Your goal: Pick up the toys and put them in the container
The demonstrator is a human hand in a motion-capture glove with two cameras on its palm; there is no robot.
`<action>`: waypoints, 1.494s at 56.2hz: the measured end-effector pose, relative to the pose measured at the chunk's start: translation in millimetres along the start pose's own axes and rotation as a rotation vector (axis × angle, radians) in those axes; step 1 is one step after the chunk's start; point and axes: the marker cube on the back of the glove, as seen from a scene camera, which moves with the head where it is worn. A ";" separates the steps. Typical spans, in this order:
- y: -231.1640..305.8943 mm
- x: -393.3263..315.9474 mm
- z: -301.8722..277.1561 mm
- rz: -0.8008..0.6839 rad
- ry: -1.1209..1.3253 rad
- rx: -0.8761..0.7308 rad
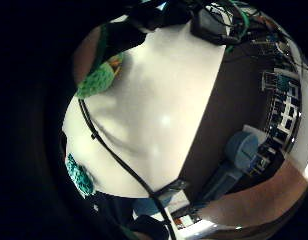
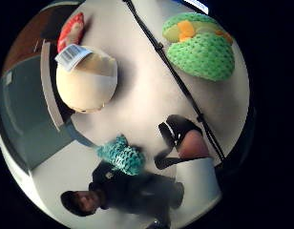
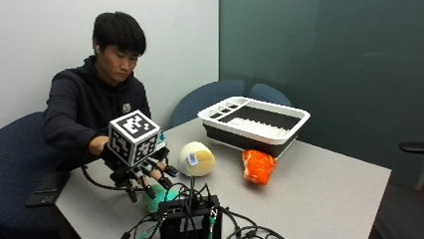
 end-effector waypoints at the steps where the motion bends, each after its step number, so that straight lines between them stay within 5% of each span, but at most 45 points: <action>1: -0.6 0.4 0.2 0.000 0.000 -0.001; 22: -18.3 3.6 15.3 0.006 -0.038 -0.053; 46: -15.2 -17.3 6.2 -0.034 0.088 0.157; 67: 77.5 -171.4 -145.6 -0.503 -0.209 0.554; 75: 77.0 -243.5 -193.0 -0.585 -0.267 0.634; 84: 36.5 -295.9 -212.4 -0.491 -0.353 0.632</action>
